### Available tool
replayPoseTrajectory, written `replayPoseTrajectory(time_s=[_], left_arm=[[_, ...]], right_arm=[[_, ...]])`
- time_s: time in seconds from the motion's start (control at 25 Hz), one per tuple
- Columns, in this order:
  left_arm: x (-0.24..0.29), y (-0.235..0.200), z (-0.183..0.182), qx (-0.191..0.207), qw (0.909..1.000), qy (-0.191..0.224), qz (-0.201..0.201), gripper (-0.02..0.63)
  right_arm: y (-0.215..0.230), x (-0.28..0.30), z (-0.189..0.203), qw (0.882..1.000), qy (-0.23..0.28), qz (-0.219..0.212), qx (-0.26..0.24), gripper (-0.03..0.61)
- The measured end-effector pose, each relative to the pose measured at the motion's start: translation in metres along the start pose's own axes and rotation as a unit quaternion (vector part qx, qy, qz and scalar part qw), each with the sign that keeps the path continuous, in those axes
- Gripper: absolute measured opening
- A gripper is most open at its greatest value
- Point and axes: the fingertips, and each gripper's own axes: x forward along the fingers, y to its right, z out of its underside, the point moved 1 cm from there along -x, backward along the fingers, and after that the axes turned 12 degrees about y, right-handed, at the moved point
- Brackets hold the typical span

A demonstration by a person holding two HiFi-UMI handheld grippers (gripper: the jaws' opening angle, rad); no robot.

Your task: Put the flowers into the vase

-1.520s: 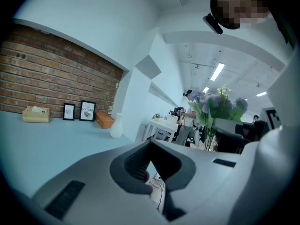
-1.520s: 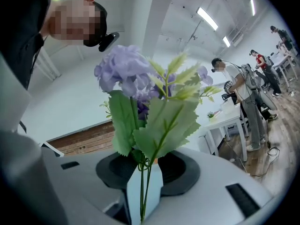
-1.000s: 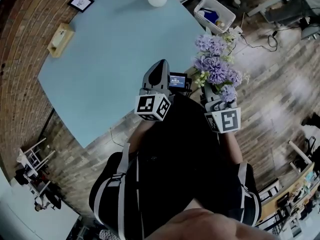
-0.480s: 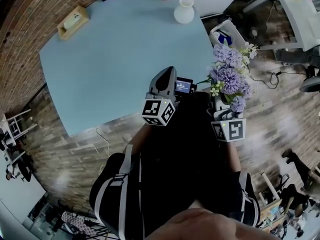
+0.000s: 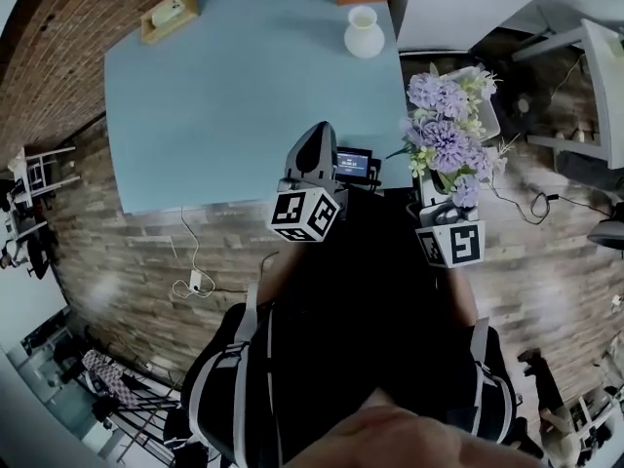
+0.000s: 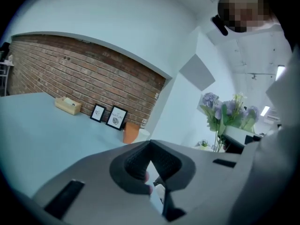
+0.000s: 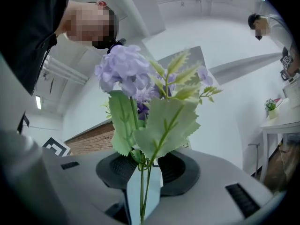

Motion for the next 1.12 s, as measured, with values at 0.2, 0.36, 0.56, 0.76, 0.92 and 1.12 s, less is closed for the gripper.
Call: replayPoseTrajectory(time_s=[0.2,0.36,0.56,0.76,0.92,1.12], left_arm=[[-0.009,0.01,-0.001,0.013,0.9985,0.015,-0.05,0.029],[-0.012,0.007,-0.014,0.026,0.9975,0.033,-0.057,0.029],[-0.011,-0.001,-0.037,0.028,0.9959,0.07,-0.051,0.029],[-0.017,-0.028,-0.042,0.012,0.9958,0.072,-0.056,0.029],[-0.012,-0.042,-0.041,-0.002,0.9966,0.067,-0.049,0.029],[-0.003,-0.043,-0.034,-0.009,0.998,0.054,-0.033,0.029]], right_arm=[[0.026,0.004,-0.004,0.999,0.002,-0.036,0.03,0.132],[0.02,0.017,-0.001,0.998,-0.007,-0.056,0.023,0.132],[0.009,0.034,-0.005,0.998,0.001,-0.063,0.019,0.132],[-0.007,0.048,0.0,0.998,-0.005,-0.066,-0.003,0.133],[-0.016,0.067,-0.001,0.998,-0.005,-0.067,-0.018,0.133],[-0.011,0.091,-0.004,0.996,0.007,-0.072,-0.043,0.133]])
